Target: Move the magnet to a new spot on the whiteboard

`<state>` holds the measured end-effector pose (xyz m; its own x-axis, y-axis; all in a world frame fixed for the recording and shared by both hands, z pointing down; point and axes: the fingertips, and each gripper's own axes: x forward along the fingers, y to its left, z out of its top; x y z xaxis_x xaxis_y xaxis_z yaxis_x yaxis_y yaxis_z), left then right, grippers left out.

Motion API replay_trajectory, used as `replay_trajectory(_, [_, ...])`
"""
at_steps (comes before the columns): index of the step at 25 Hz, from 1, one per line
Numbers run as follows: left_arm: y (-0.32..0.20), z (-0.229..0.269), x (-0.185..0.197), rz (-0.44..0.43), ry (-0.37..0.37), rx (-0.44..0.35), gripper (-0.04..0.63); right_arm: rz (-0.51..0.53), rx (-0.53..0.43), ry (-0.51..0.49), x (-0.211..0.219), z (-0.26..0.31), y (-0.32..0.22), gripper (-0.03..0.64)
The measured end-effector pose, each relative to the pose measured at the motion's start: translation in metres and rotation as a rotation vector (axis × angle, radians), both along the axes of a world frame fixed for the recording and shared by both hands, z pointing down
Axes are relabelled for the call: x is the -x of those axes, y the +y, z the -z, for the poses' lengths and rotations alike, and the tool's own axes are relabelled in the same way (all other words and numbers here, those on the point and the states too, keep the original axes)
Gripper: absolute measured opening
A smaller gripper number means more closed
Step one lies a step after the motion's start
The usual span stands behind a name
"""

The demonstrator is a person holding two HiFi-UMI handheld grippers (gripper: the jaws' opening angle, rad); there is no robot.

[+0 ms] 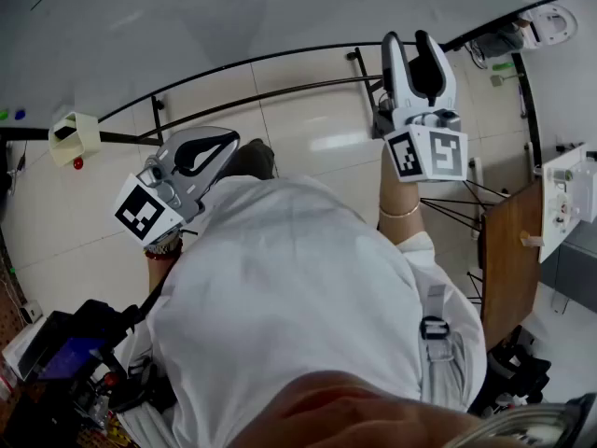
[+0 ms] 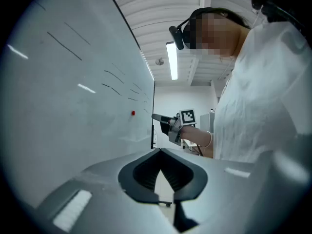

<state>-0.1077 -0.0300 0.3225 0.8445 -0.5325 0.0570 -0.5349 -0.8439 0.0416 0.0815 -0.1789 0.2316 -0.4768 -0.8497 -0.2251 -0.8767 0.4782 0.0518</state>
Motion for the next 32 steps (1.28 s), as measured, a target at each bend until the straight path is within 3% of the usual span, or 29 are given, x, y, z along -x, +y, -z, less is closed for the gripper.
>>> replay_trajectory(3, [-0.023,0.015,-0.011,-0.027,0.033,-0.002,0.000,-0.018,-0.013,0.066,-0.001,0.027,-0.028,0.179])
replay_trajectory(7, [-0.067,0.015,0.010,-0.158,-0.008,-0.035,0.000,-0.043,0.010,0.121,0.036,0.027,-0.090,0.167])
replay_trajectory(12, [-0.102,0.034,0.023,-0.255,0.106,0.016,0.000,-0.117,0.061,0.159,0.037,0.029,-0.133,0.167])
replay_trajectory(15, [-0.114,0.047,0.016,-0.292,0.152,-0.005,0.000,-0.127,0.049,0.214,0.037,0.031,-0.143,0.158])
replay_trajectory(18, [-0.124,0.046,0.002,-0.268,0.116,-0.041,0.000,-0.099,0.028,0.205,0.030,0.031,-0.139,0.133])
replay_trajectory(23, [-0.148,0.024,-0.003,-0.180,0.019,-0.011,0.000,-0.049,0.011,0.224,0.027,0.032,-0.138,0.124])
replay_trajectory(29, [-0.159,0.021,-0.010,-0.095,0.056,0.010,0.000,0.024,-0.017,0.250,0.030,0.029,-0.131,0.124])
replay_trajectory(32, [-0.163,0.019,-0.014,-0.041,0.055,0.024,0.000,0.079,0.004,0.205,0.029,0.028,-0.130,0.124])
